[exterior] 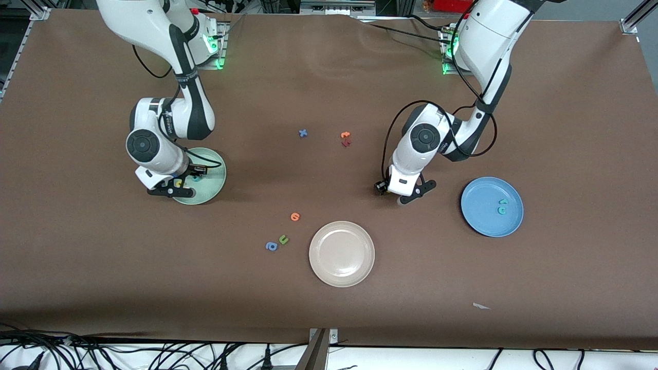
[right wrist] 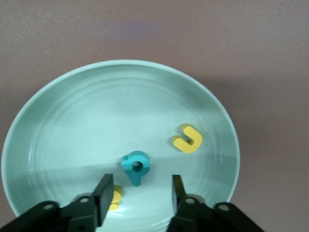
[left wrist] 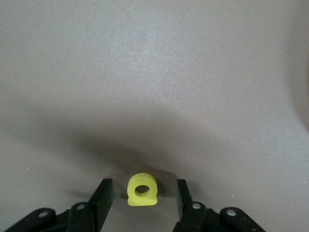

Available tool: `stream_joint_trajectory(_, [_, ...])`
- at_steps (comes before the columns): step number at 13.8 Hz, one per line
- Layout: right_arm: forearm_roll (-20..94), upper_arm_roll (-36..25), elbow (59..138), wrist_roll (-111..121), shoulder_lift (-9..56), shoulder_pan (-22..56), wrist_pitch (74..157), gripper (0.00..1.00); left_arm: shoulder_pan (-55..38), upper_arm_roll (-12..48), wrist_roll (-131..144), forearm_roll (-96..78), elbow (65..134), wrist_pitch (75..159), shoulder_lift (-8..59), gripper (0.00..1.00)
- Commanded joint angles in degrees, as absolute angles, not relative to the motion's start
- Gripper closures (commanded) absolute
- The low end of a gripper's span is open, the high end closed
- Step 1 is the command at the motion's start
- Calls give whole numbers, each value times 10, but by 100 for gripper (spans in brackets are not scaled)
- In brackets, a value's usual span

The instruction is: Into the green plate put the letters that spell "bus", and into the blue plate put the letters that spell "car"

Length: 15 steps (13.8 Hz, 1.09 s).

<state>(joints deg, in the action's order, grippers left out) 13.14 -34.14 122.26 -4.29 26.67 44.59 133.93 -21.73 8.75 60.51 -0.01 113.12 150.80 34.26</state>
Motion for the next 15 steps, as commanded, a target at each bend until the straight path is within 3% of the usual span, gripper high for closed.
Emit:
stream_joint_trajectory(1, [139, -340, 1221, -33, 236, 447, 1325, 0, -228, 80, 610, -10, 1147, 1515, 333, 54])
stream_joint_trajectory(3, [139, -338, 1200, -31, 214, 452, 1286, 0, -229, 80, 610, -10, 1147, 1515, 334, 62])
stream_joint_trajectory(8, [131, -340, 1005, -33, 223, 448, 983, 0, -228, 76, 609, 9, 1145, 1515, 338, 73])
stream_joint_trajectory(12, [132, -358, 908, -27, 213, 427, 954, 0, -224, 50, 583, 23, 1135, 1481, 313, 77])
stream_joint_trajectory(13, [138, -337, 891, -26, 201, 389, 949, 0, -219, 44, 558, 25, 1127, 1451, 305, 78])
stream_joint_trajectory(15, [100, -213, 879, -32, 160, 287, 947, 0, -204, 26, 480, 25, 1108, 1386, 293, 79])
